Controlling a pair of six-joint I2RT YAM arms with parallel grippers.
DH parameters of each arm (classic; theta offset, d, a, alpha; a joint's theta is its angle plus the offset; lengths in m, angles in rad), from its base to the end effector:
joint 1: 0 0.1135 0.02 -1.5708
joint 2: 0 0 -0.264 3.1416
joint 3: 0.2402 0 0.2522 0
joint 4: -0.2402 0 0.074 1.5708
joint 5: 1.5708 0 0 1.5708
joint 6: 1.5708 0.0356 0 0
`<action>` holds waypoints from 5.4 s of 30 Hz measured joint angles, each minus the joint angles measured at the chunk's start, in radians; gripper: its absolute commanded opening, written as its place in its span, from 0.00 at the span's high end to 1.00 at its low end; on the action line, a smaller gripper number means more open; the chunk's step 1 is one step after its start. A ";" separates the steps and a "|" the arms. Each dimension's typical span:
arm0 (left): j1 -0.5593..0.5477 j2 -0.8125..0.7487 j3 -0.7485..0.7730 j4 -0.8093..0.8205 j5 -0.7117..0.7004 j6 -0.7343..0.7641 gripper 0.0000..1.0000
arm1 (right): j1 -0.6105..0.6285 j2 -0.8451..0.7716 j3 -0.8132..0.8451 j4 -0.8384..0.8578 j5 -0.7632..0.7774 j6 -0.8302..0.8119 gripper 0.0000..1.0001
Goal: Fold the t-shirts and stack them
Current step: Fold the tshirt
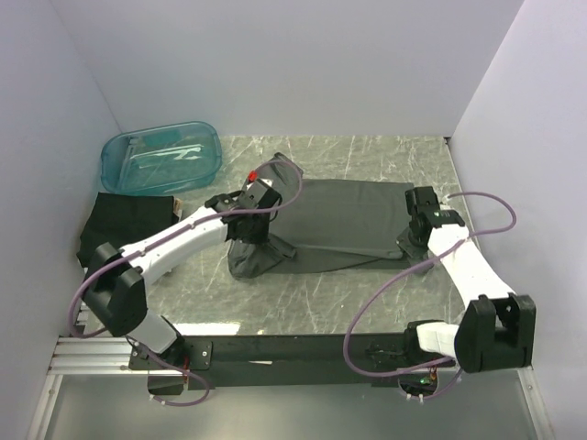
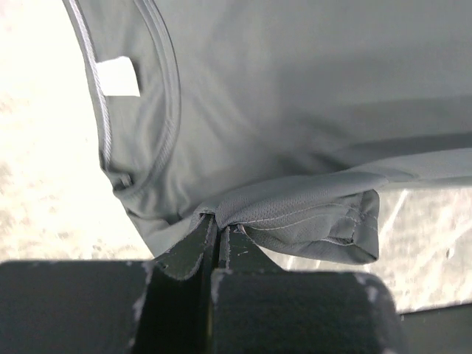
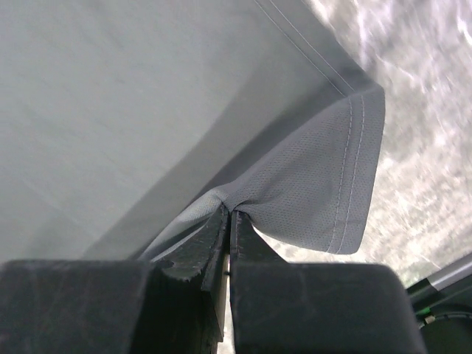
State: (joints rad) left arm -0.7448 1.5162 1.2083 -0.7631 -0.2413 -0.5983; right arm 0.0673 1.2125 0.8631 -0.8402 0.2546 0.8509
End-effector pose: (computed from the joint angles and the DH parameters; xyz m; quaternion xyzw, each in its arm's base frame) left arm 0.2331 -0.2034 0.2648 0.0407 0.9615 -0.0615 0.2648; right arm 0.2186 0.0057 0.2326 0.3941 0.8910 -0.0285 0.2237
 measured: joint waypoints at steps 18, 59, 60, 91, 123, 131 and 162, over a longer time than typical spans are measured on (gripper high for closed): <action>0.120 0.259 0.106 0.292 -0.043 0.346 0.93 | 0.000 0.284 0.180 0.097 0.003 -0.060 0.94; 0.216 0.059 -0.275 0.549 0.375 -0.061 0.01 | 0.050 0.332 0.019 0.439 -0.211 -0.299 0.11; 0.225 0.065 -0.275 0.549 0.360 -0.061 0.00 | 0.050 0.343 0.019 0.452 -0.209 -0.299 0.11; 0.356 0.020 -0.273 0.570 0.335 -0.051 0.01 | -0.114 0.303 0.114 0.580 -0.156 -0.371 0.10; 0.106 0.571 0.346 0.356 0.208 -0.024 0.77 | -0.072 0.054 -0.176 0.598 -0.439 -0.319 0.10; 0.103 0.594 0.390 0.250 0.085 -0.007 0.27 | -0.072 0.061 -0.176 0.584 -0.440 -0.324 0.11; 0.288 0.517 0.261 0.396 0.088 -0.083 0.18 | 0.452 0.569 0.315 0.708 -0.543 -0.428 0.26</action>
State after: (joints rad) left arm -0.4572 2.0335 1.4696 -0.3668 -0.1535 -0.6811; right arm 0.5198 1.7817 1.1786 -0.1318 -0.2882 0.4225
